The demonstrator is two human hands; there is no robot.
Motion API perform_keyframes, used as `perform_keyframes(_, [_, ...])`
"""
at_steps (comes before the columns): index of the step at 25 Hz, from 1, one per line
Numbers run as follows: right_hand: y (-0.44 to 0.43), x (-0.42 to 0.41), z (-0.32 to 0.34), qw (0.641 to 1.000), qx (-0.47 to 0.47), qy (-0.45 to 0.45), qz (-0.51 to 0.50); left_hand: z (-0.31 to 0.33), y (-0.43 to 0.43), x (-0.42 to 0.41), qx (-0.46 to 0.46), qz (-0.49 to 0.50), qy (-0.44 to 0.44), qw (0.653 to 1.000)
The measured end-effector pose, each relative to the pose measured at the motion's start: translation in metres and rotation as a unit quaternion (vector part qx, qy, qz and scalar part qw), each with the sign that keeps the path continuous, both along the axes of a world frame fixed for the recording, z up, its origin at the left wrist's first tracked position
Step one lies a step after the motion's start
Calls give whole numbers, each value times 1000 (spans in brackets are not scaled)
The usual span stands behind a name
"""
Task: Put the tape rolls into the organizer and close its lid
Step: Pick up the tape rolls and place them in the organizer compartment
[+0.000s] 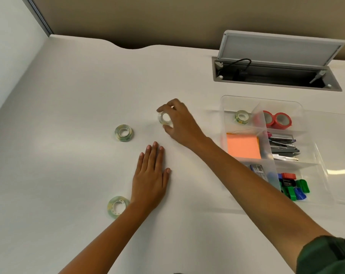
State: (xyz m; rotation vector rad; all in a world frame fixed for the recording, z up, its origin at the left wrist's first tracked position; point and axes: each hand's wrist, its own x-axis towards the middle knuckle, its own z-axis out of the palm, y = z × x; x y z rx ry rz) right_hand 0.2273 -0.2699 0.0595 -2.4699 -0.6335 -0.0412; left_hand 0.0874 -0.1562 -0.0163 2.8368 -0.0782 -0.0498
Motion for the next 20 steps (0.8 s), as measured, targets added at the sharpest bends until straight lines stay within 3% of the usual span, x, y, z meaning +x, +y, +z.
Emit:
perform_keyframes(3, [-39, -1, 26, 991, 83, -66, -78, 0, 0, 0, -3, -2, -5, 1000])
perform_keyframes(6, [-92, 7, 42, 973, 91, -120, -177, 1, 0, 0, -1, -1, -13, 1000])
perform_keyframes(10, [-153, 25, 33, 959, 3, -35, -282, 0, -2, 0, 6, 1, -18, 1000])
perform_keyframes(14, [-170, 44, 16, 962, -108, 74, -238, -1, -1, -1, 5, 2, -21, 1000])
perform_keyframes(20, [-159, 58, -2, 967, -169, 96, -162, -2, -1, 0, 10, -1, -21, 1000])
